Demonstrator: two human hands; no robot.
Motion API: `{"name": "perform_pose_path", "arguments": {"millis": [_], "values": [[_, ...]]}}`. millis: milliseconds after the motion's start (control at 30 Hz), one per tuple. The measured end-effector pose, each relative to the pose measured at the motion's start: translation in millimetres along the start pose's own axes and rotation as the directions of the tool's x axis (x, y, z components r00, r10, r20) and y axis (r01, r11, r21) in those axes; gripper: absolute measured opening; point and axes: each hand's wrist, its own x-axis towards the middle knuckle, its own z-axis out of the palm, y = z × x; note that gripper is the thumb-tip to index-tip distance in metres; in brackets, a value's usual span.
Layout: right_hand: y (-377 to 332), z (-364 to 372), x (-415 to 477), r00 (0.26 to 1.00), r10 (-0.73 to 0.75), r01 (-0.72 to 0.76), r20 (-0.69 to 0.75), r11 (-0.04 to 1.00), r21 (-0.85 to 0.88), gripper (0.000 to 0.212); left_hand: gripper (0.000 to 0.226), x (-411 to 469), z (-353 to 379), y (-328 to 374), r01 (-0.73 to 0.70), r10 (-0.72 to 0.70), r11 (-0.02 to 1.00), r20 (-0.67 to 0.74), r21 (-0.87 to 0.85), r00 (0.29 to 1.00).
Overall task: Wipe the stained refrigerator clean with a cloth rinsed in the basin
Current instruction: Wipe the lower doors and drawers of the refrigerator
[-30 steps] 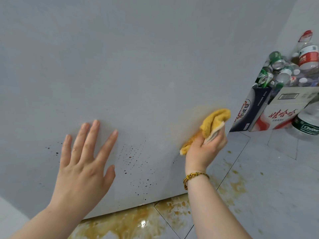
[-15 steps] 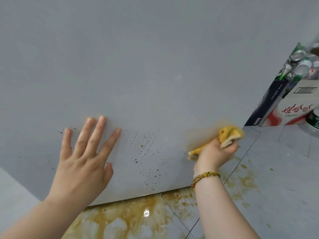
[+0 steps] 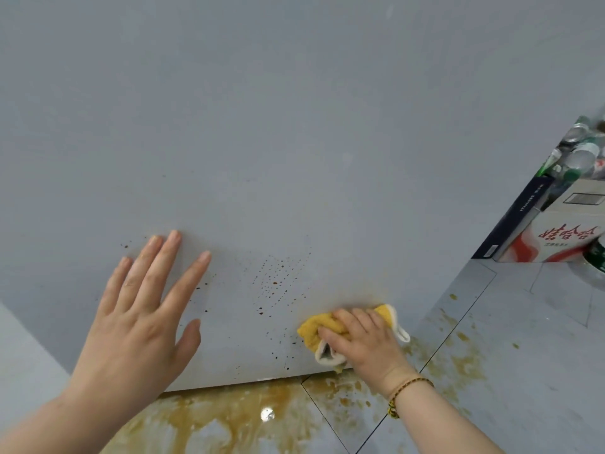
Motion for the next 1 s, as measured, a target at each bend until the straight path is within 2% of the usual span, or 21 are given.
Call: {"name": "perform_pose_path", "arguments": {"millis": [67, 100, 133, 200, 267, 333, 433, 600, 667, 700, 733, 767, 833, 900, 967, 1000], "values": [[5, -20, 25, 0.958, 0.197, -0.169, -0.207, 0.975, 0.147, 0.034, 0.063, 1, -3, -4, 0.052, -0.051, 0.998, -0.034, 0.019, 0.998], [9, -33, 44, 0.881, 0.342, -0.268, -0.327, 0.93, 0.25, 0.033, 0.063, 1, -4, -5, 0.077, -0.075, 0.997, -0.059, 0.032, 0.995], [13, -46, 67, 0.773, 0.463, -0.33, -0.433, 0.877, 0.349, 0.033, 0.062, 0, -6, -8, 0.117, -0.113, 0.993, -0.083, 0.036, 0.99], [26, -65, 113, 0.577, 0.6, -0.368, -0.555, 0.797, 0.478, 0.036, 0.064, 0, -10, -14, 0.22, -0.217, 0.975, -0.112, 0.016, 0.97], [29, -70, 142, 0.496, 0.634, -0.427, -0.594, 0.773, 0.469, 0.04, 0.069, 2, -14, -18, 0.318, -0.318, 0.948, -0.105, -0.017, 0.942], [10, -62, 145, 0.517, 0.618, -0.487, -0.593, 0.781, 0.39, 0.042, 0.073, 0, -19, -23, 0.374, -0.377, 0.926, -0.092, -0.051, 0.921], [-39, -32, 122, 0.657, 0.53, -0.454, -0.536, 0.846, 0.28, 0.03, 0.074, -5, -23, -37, 0.344, -0.348, 0.937, -0.068, -0.058, 0.935], [-66, -7, 91, 0.874, 0.305, -0.265, -0.378, 0.952, 0.156, 0.035, 0.073, -2, -29, -43, 0.291, -0.294, 0.952, -0.02, -0.093, 0.955], [-59, -15, 89, 0.925, 0.189, -0.14, -0.329, 0.976, 0.166, 0.039, 0.07, -5, -35, -40, 0.295, -0.302, 0.947, -0.038, -0.13, 0.953], [-54, -24, 93, 0.927, 0.181, -0.118, -0.329, 0.972, 0.203, 0.039, 0.069, -8, -38, -41, 0.317, -0.328, 0.936, -0.048, -0.155, 0.944], [-48, -35, 101, 0.908, 0.232, -0.143, -0.349, 0.954, 0.262, 0.038, 0.069, -10, -40, -41, 0.353, -0.368, 0.919, -0.059, -0.176, 0.928], [-40, -48, 112, 0.858, 0.339, -0.209, -0.386, 0.916, 0.342, 0.039, 0.071, -14, -42, -41, 0.393, -0.412, 0.899, -0.066, -0.192, 0.909], [-19, -75, 147, 0.662, 0.575, -0.33, -0.481, 0.8, 0.501, 0.046, 0.074, -22, -46, -44, 0.488, -0.511, 0.844, -0.053, -0.223, 0.858], [-3, -91, 182, 0.496, 0.657, -0.362, -0.569, 0.751, 0.552, 0.047, 0.081, -29, -49, -46, 0.626, -0.636, 0.727, 0.067, -0.282, 0.769], [-5, -96, 203, 0.455, 0.638, -0.425, -0.622, 0.769, 0.477, 0.047, 0.086, -32, -54, -52, 0.709, -0.717, 0.611, 0.133, -0.352, 0.684], [-13, -93, 204, 0.481, 0.608, -0.454, -0.631, 0.789, 0.413, 0.049, 0.085, -31, -56, -55, 0.721, -0.738, 0.567, 0.144, -0.399, 0.66]]}}
